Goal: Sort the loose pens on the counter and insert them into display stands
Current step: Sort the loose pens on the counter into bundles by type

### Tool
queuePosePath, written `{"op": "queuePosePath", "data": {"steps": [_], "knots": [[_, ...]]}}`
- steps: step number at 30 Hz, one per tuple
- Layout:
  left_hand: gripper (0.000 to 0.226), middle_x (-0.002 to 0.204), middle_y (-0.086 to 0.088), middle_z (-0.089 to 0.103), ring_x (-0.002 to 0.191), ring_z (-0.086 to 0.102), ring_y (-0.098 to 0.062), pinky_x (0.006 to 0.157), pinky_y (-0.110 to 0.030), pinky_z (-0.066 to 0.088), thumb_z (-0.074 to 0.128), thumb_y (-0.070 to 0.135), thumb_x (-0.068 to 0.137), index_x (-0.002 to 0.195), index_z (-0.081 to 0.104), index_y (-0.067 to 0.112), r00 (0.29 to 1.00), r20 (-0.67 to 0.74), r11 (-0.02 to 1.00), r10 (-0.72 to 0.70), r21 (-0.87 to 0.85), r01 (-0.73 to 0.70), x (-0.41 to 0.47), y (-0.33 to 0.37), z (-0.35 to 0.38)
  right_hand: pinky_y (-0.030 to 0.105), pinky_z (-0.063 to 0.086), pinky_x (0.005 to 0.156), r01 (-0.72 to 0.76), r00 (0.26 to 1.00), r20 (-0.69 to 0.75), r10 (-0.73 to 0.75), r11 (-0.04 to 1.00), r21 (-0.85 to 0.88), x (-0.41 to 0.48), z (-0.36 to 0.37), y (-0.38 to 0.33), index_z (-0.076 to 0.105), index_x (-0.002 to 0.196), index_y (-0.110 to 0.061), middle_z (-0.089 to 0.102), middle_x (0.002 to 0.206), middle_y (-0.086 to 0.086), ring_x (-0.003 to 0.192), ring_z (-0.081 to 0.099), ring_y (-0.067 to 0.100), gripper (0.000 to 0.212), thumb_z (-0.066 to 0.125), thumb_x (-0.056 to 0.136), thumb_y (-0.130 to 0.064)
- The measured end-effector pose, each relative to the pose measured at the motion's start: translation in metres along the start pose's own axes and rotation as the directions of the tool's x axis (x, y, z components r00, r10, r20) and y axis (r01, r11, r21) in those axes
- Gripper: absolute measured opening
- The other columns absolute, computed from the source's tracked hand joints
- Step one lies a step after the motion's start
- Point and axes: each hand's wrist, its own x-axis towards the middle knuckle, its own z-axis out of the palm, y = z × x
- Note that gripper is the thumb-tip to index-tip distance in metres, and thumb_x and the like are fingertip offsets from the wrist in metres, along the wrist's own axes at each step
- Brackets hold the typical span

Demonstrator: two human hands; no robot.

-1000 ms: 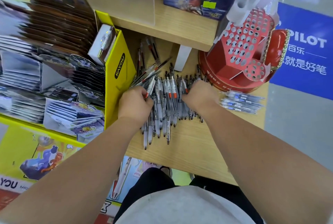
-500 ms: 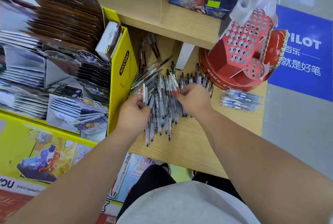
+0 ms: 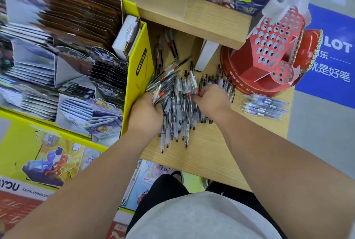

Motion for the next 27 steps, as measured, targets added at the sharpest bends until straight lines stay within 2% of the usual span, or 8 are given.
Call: {"op": "queuePosePath", "data": {"steps": [3, 6, 9, 13, 17, 20, 22, 27], "knots": [[0.024, 0.113, -0.019, 0.055, 0.09, 0.059, -0.036, 0.076, -0.039, 0.047, 0.053, 0.012, 0.099, 0.119, 0.058, 0.001, 0.996, -0.029, 0.981, 0.09, 0.178, -0.083, 0.002, 0.002, 0.003, 0.027, 0.034, 0.049, -0.017, 1.0, 0.017, 0.015, 0.993, 0.113, -0.004, -0.002, 0.001, 0.045, 0.051, -0.014, 0.048, 0.054, 0.004, 0.053, 0.048, 0.022, 0.047, 0.064, 0.092, -0.026], [0.019, 0.121, -0.019, 0.052, 0.1, 0.058, -0.035, 0.078, -0.031, 0.042, 0.054, 0.012, 0.098, 0.113, 0.059, 0.001, 0.996, 0.008, 0.961, 0.089, 0.264, -0.088, 0.003, 0.003, 0.006, 0.025, 0.032, 0.049, -0.078, 0.997, 0.045, 0.068, 0.961, 0.265, -0.01, 0.001, 0.005, 0.04, 0.054, -0.017, 0.044, 0.049, 0.001, 0.047, 0.042, 0.018, 0.046, 0.065, 0.092, -0.024], [0.013, 0.119, -0.02, 0.056, 0.104, 0.056, -0.037, 0.079, -0.034, 0.04, 0.054, 0.008, 0.095, 0.105, 0.061, 0.004, 0.998, 0.02, 0.957, 0.066, 0.281, -0.069, 0.006, 0.003, 0.007, 0.025, 0.034, 0.05, -0.104, 0.994, 0.059, 0.09, 0.944, 0.314, -0.011, 0.005, 0.007, 0.043, 0.053, -0.015, 0.044, 0.048, 0.002, 0.047, 0.041, 0.019, 0.044, 0.067, 0.09, -0.023], [0.014, 0.119, -0.02, 0.057, 0.102, 0.058, -0.037, 0.081, -0.037, 0.044, 0.054, 0.01, 0.097, 0.107, 0.062, 0.002, 0.996, 0.029, 0.955, 0.081, 0.283, -0.086, 0.009, -0.001, 0.007, 0.028, 0.035, 0.053, -0.09, 0.996, 0.044, 0.079, 0.923, 0.373, -0.008, 0.01, 0.005, 0.041, 0.056, -0.014, 0.042, 0.05, 0.003, 0.048, 0.04, 0.021, 0.043, 0.07, 0.085, -0.023], [0.012, 0.114, -0.02, 0.057, 0.088, 0.059, -0.035, 0.074, -0.035, 0.046, 0.057, 0.008, 0.097, 0.1, 0.063, -0.002, 0.993, 0.009, 0.967, 0.118, 0.226, -0.117, 0.008, -0.008, 0.011, 0.026, 0.04, 0.051, -0.045, 0.997, 0.069, 0.024, 0.949, 0.311, -0.006, 0.01, 0.001, 0.051, 0.064, -0.012, 0.054, 0.057, 0.004, 0.049, 0.05, 0.018, 0.041, 0.075, 0.086, -0.036], [0.011, 0.103, -0.018, 0.056, 0.078, 0.05, -0.028, 0.07, -0.031, 0.038, 0.058, 0.008, 0.097, 0.088, 0.059, 0.001, 0.991, -0.016, 0.974, 0.13, 0.188, -0.125, 0.006, -0.008, 0.012, 0.028, 0.043, 0.051, -0.049, 0.994, 0.104, 0.024, 0.968, 0.248, -0.004, 0.008, -0.002, 0.049, 0.065, -0.013, 0.051, 0.054, 0.002, 0.049, 0.049, 0.019, 0.043, 0.074, 0.088, -0.039], [0.019, 0.093, -0.011, 0.05, 0.075, 0.045, -0.023, 0.068, -0.03, 0.035, 0.058, 0.009, 0.098, 0.08, 0.051, 0.008, 0.991, -0.022, 0.977, 0.131, 0.172, -0.125, 0.004, -0.007, 0.011, 0.031, 0.047, 0.054, -0.057, 0.992, 0.121, 0.03, 0.972, 0.23, -0.002, 0.009, -0.004, 0.044, 0.062, -0.014, 0.051, 0.055, 0.005, 0.05, 0.049, 0.023, 0.045, 0.072, 0.089, -0.037], [0.028, 0.088, -0.009, 0.048, 0.07, 0.045, -0.023, 0.065, -0.03, 0.031, 0.058, 0.008, 0.097, 0.072, 0.045, 0.01, 0.988, -0.023, 0.982, 0.151, 0.122, -0.147, 0.001, -0.008, 0.008, 0.027, 0.034, 0.048, -0.068, 0.989, 0.141, 0.041, 0.98, 0.189, 0.0, 0.006, -0.006, 0.035, 0.06, -0.015, 0.04, 0.054, 0.003, 0.048, 0.041, 0.022, 0.048, 0.067, 0.093, -0.029]]}}
